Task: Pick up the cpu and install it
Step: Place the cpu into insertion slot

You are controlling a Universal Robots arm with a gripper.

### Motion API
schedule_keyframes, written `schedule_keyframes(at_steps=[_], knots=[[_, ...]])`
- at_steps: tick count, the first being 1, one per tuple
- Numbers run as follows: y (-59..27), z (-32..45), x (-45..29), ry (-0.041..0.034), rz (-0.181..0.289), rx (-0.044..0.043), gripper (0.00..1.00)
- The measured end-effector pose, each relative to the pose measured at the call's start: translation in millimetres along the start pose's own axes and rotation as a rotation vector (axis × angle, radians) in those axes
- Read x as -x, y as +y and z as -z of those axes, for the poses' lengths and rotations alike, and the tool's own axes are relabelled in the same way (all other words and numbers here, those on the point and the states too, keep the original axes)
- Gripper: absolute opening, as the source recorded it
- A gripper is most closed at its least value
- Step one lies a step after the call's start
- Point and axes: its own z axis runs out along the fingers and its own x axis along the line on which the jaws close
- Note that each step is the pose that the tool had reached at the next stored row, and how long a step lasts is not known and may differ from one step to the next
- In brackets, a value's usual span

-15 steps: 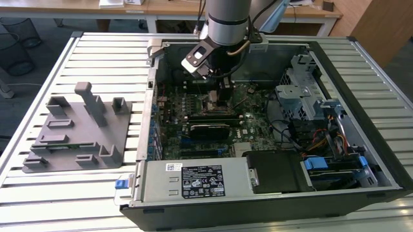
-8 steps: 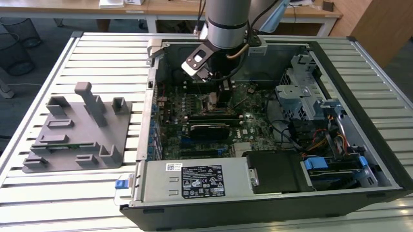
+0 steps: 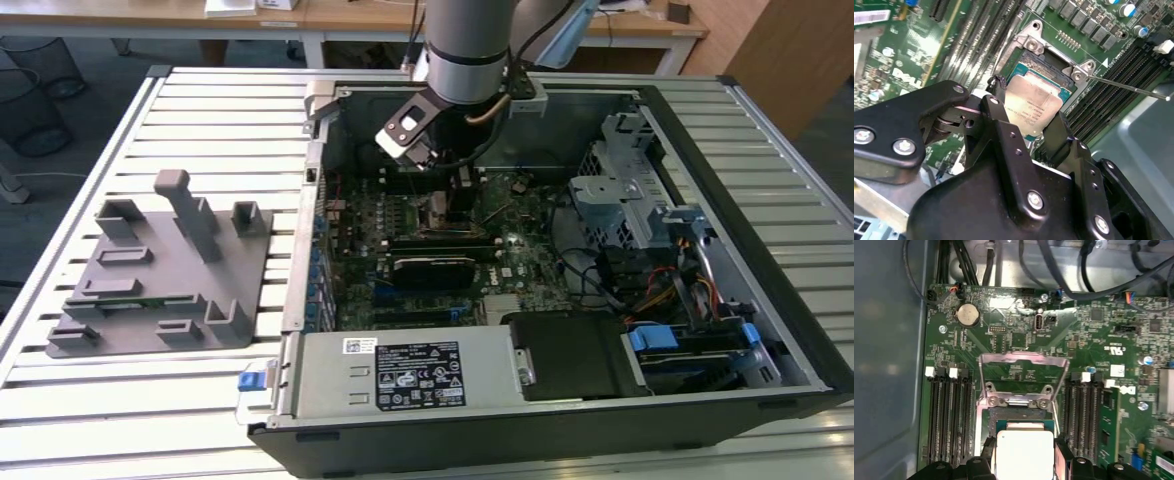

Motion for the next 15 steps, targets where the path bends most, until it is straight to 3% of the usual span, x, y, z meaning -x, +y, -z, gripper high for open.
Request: schedule_keyframes(at_steps=[15], knots=[[-0.2,-16.6,-1.5,-0.0002,-0.009,-0.0001,0.54]])
